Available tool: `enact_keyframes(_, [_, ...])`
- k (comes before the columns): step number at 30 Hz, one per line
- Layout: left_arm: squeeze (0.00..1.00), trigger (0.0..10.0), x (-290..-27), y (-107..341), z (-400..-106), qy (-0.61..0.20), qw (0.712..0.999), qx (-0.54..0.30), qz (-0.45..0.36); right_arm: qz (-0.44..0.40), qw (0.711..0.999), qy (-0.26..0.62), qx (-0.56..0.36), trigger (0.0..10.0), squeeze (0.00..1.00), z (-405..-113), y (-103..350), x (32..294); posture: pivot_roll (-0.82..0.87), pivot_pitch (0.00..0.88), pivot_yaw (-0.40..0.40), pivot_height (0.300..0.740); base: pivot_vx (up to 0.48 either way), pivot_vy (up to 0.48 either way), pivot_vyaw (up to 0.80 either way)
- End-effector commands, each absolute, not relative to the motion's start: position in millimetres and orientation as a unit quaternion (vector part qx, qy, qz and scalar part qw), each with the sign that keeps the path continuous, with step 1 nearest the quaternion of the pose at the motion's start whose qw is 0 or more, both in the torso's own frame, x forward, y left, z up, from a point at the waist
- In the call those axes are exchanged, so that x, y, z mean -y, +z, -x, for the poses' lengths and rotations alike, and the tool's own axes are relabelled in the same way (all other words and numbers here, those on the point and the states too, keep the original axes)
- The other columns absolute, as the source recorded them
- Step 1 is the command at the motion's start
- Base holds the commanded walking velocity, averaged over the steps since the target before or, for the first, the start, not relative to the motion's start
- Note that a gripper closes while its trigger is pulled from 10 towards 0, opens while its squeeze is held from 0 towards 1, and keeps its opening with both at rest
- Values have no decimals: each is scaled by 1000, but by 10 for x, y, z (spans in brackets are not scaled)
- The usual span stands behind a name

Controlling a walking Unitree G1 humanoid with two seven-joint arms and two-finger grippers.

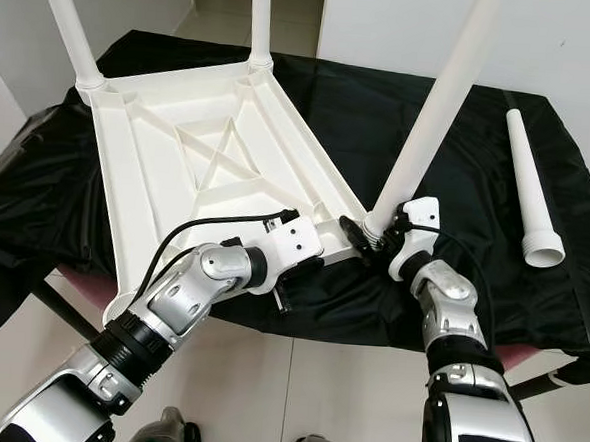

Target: Building children table

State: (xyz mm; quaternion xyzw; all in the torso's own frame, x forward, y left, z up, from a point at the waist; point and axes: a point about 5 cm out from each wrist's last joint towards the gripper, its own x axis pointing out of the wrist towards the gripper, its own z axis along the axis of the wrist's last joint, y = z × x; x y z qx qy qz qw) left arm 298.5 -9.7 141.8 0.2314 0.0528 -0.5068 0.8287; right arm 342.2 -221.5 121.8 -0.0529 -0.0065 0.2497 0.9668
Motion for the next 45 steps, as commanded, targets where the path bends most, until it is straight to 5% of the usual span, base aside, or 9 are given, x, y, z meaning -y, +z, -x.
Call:
enact_keyframes(1, [0, 10000, 202, 1652, -2944, -524, 821, 10, -228, 45, 965, 255, -41, 0, 0, -3353, 1006, 2217, 18, 20, 19, 740, 0, 0, 0])
enact_keyframes(12, [0, 10000, 196, 1661, -2949, -524, 820, 9, -229, 21, 968, 246, -49, 0, 0, -3292, 912, 2228, 15, 34, 19, 740, 0, 0, 0])
enact_keyframes(13, [0, 10000, 197, 1661, -2947, -525, 820, 9, -229, 20, 969, 239, -51, 9765, 0, -3272, 880, 2227, 14, 38, 20, 740, 0, 0, 0])
enact_keyframes(32, [0, 10000, 202, 1638, -2933, -527, 819, 0, -229, -15, 993, 110, -43, 10000, 0, -3176, 713, 2145, 12, 53, 11, 740, 0, 0, 0])
enact_keyframes(39, [0, 10000, 199, 1638, -2931, -528, 817, 1, -231, -38, 998, -43, -26, 10000, 0, -3148, 717, 2139, 12, 55, 7, 740, 0, 0, 0])
enact_keyframes(45, [0, 10000, 204, 1648, -2933, -526, 819, 4, -231, -52, 967, -245, -33, 10000, 0, -3085, 830, 2019, 9, 52, -7, 740, 0, 0, 0])
